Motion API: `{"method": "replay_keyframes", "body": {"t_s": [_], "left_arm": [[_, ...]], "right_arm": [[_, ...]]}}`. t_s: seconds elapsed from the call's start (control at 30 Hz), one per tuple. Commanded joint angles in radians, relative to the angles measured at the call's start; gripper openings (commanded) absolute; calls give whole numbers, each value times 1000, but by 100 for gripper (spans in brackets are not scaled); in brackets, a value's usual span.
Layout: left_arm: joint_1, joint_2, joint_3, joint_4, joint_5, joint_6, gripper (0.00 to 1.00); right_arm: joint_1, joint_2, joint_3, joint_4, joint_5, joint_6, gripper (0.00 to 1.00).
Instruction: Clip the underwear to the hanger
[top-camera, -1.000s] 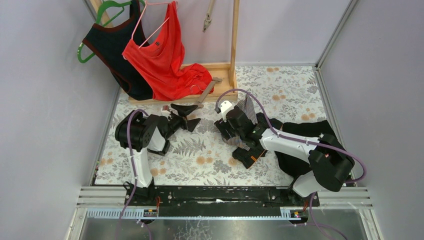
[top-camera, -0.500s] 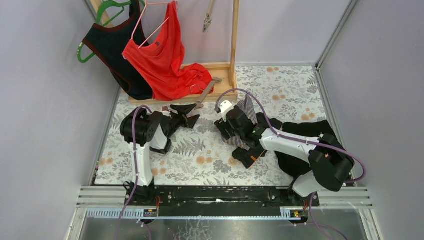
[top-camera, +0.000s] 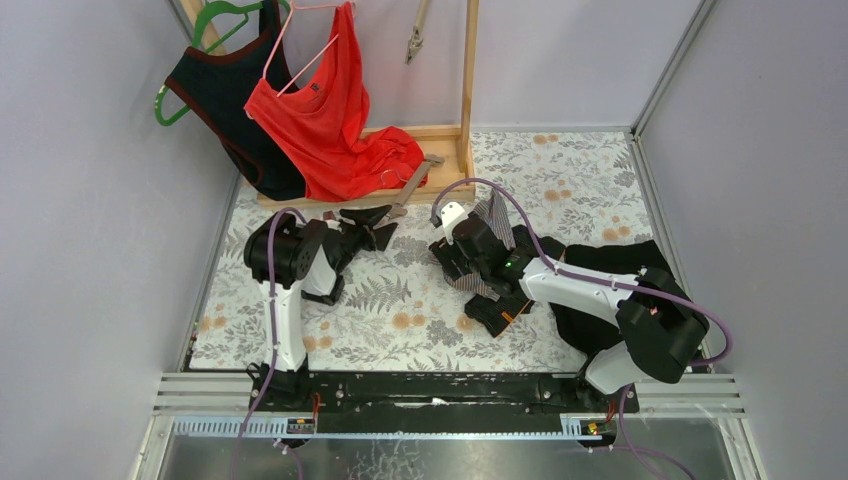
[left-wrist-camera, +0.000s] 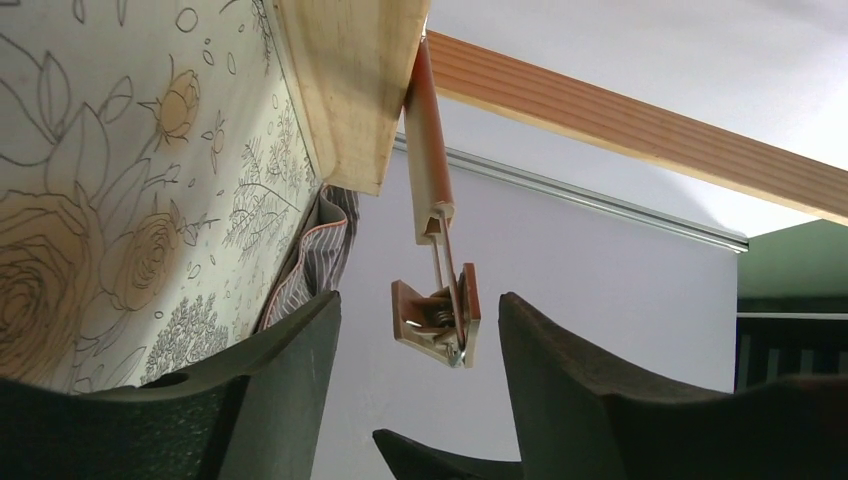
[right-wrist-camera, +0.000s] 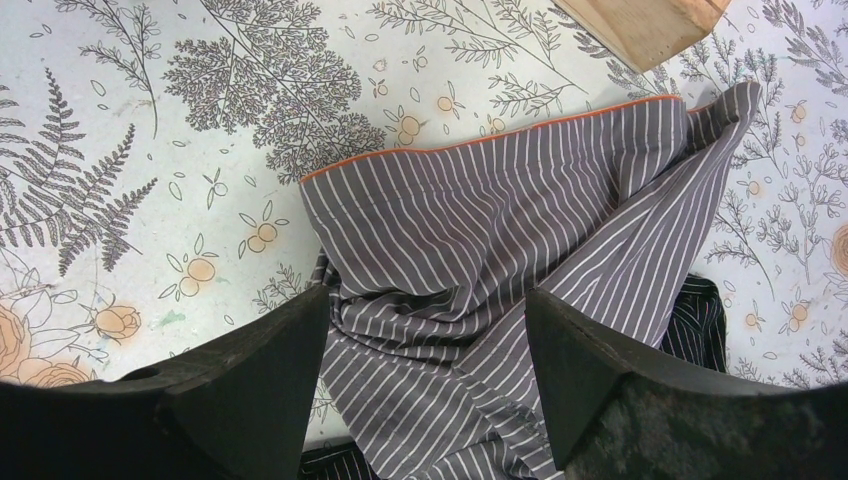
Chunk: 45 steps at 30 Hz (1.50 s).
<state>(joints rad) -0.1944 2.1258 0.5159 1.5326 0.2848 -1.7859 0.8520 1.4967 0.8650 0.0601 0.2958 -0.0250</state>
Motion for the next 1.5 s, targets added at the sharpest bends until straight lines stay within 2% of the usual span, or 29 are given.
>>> {"method": "replay_keyframes", "body": {"t_s": [0.0,0.2,0.67,1.03,1.47], "left_arm": [[8,17,20,71,-22,-12,58],[7,24,33,71,-17,-19,55],[9,24,40,73,-11,-21,28],[10,5,35,73,18,-11,0],[11,-50,1,74,46,21,0]], "right_arm": [[10,-16,-3,41,15,12,78],[10,-16,-3,41,17,9,78],[10,-16,-6,41,19,10,78],[10,-15,-8,40,23,9,78],[9,-6,-5,40,22,4,78]]}}
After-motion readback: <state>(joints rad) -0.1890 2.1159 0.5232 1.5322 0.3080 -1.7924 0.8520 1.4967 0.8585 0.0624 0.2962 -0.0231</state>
